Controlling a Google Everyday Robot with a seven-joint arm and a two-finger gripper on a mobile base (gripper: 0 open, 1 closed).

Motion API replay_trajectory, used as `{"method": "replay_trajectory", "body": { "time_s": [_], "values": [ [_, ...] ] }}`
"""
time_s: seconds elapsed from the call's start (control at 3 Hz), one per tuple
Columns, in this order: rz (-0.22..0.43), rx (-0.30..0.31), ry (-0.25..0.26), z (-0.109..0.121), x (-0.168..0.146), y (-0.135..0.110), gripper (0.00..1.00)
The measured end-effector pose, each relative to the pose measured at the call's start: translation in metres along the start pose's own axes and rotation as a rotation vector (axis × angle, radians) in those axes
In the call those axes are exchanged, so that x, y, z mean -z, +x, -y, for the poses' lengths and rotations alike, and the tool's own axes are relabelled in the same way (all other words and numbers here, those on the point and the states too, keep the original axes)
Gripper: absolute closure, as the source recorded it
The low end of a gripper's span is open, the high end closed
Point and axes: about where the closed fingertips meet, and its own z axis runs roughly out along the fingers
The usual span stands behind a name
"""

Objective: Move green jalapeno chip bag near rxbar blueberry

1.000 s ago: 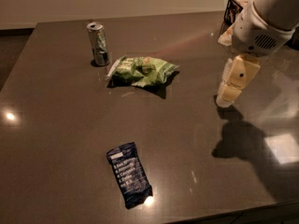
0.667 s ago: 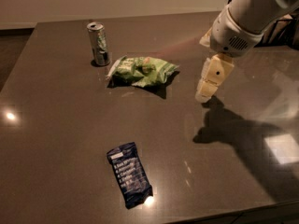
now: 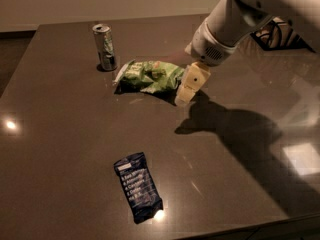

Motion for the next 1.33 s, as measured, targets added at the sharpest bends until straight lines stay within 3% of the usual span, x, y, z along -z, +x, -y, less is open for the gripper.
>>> {"method": "replay_trajectory", "body": {
  "time_s": [0.67, 1.0, 1.33],
  "values": [
    [-0.062, 0.068, 0.071, 0.02, -0.052, -0.019, 0.0],
    [-0.134, 0.115, 0.101, 0.024, -0.068, -0.026, 0.13],
    [-0.176, 0.149, 0.11, 0.024, -0.071, -0.025, 0.35]
  ]
}}
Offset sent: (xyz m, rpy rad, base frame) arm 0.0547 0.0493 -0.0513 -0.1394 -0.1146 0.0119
